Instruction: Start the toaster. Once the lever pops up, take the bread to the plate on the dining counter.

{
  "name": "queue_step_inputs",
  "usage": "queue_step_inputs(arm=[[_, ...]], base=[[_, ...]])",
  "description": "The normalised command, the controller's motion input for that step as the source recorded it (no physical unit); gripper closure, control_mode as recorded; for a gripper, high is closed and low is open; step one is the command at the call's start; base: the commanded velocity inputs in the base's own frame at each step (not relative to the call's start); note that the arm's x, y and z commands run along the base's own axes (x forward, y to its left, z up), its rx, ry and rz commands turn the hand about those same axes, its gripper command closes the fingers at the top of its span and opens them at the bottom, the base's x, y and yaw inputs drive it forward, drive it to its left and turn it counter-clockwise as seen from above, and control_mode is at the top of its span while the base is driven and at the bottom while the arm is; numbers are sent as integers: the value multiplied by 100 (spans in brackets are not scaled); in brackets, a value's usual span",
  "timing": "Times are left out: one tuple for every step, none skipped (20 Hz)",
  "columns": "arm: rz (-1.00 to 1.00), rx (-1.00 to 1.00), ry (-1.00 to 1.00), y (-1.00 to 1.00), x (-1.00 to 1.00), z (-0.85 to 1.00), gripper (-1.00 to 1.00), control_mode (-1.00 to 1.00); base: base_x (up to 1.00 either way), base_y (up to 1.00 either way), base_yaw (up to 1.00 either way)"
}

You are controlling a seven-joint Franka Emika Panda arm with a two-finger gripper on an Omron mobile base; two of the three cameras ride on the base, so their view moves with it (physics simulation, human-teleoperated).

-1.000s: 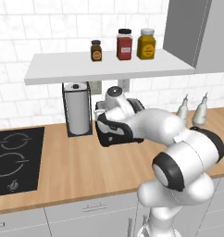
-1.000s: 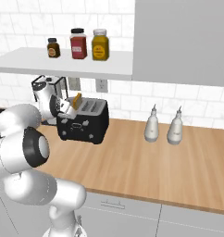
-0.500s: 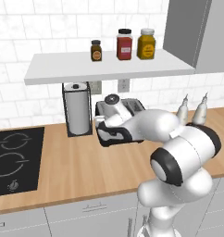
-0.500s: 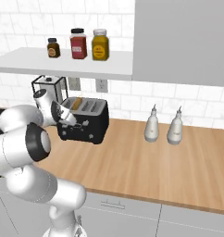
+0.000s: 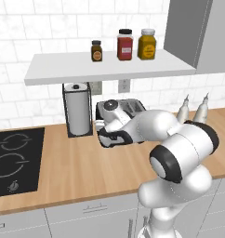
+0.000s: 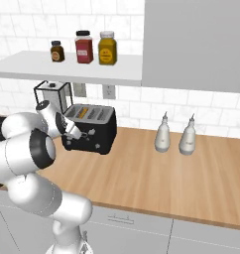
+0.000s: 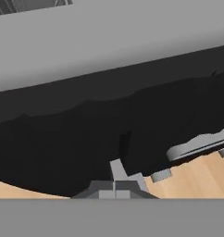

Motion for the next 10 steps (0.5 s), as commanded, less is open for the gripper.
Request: queue_step_inputs(arm=[[0,0,0,0,0,-28,100,-100],[0,0,2,0,0,-27,100,-100],[0,0,0,0,0,-11,100,-100],[0,0,0,0,0,0,100,-100],[-1,0,0,0,0,6,100,-100],[-1,0,-2,0,-1,26,100,-100],[0,0,-9,0,-16,50,100,-100],[0,0,-13,0,-29,58,100,-100],[0,0,-11,0,-39,56,100,-100],[0,0,-8,-2,-47,44,100,-100]], base=[[0,0,0],[0,0,0],[0,0,0],[0,0,0],[0,0,0],[0,0,0],[0,0,0],[0,0,0],[0,0,0],[0,0,0]])
